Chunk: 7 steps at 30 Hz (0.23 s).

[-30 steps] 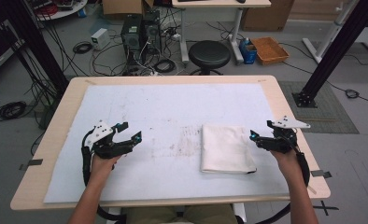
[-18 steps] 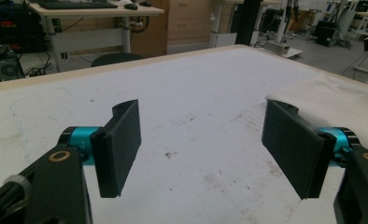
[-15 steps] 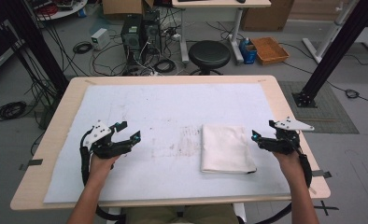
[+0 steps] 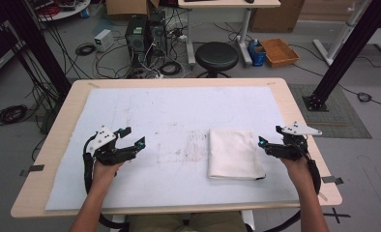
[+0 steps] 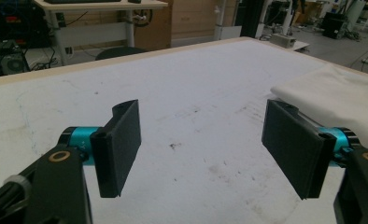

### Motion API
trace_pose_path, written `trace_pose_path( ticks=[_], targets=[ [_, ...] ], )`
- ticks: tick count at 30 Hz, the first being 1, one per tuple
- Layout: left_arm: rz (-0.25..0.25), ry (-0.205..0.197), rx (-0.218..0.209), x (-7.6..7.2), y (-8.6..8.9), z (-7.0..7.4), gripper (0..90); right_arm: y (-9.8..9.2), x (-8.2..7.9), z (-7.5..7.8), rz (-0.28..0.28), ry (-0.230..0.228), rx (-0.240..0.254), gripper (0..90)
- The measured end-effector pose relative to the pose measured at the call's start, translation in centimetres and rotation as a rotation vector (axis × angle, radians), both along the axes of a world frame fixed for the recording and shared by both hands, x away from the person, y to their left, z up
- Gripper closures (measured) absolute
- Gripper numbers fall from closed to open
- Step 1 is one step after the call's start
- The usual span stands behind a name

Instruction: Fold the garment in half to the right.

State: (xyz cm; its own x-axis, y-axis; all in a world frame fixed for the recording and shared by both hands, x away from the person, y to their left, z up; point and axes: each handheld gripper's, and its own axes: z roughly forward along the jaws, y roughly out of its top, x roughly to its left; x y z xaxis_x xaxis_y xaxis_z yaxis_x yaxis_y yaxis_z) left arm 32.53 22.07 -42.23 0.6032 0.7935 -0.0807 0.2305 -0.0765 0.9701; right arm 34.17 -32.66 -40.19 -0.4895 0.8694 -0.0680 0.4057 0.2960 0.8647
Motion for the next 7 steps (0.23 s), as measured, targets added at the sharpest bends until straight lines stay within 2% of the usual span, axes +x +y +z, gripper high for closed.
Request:
trace_pose_path(
  ticks=[7],
  targets=[
    [0.001,0.004,0.000,0.11,-0.03,-0.07,28.4,-0.18,0.00,-0.01,-0.005,-0.004,0.010,20.8]
  ],
)
